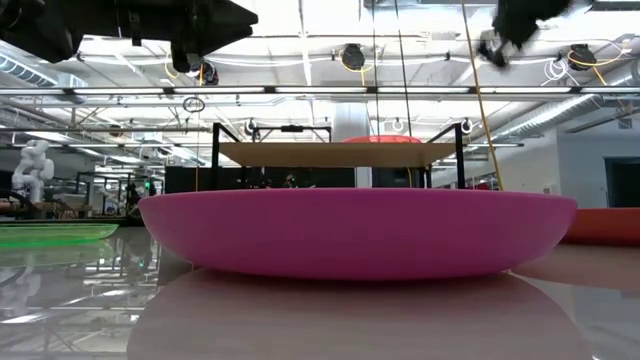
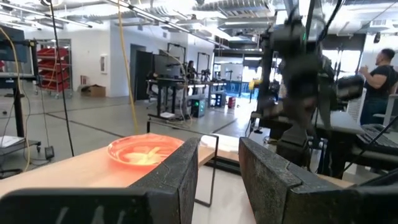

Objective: Place and stack plates onto a shelf
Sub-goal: Stack the light pink plate on top of the light orange plate on the shelf

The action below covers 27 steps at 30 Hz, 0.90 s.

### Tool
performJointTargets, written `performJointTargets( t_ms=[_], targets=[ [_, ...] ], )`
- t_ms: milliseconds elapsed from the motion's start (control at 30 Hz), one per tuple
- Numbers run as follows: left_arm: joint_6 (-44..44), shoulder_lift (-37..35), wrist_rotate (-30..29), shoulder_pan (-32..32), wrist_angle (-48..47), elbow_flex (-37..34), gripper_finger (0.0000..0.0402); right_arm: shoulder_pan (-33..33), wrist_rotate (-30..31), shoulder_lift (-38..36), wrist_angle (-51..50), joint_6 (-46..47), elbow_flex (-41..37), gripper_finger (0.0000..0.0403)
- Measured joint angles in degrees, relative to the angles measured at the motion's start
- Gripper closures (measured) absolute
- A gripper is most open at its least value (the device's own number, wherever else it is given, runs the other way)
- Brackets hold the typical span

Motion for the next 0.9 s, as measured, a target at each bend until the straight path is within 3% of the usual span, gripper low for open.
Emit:
performJointTargets(
  t_ms=[133,267,667,900],
  targets=[
    [-1.2,0.0,0.0,0.0,-1.2,0.0,0.0280,4.7,0.0,1.8,4.3,3.9,-10.1,0.0321],
    [-1.2,0.0,-0.1,0.0,-1.6,0.0,0.0280,9.1,0.0,4.4,9.4,4.9,-15.2,0.0321],
    [-1.2,0.0,0.0,0.0,-1.9,0.0,0.0280,22.8,3.6,18.2,22.7,5.0,-16.6,0.0320],
    [-1.5,0.0,0.0,0.0,-3.3,0.0,0.0280,27.0,8.7,26.6,24.4,3.8,-16.6,0.0320]
  ],
)
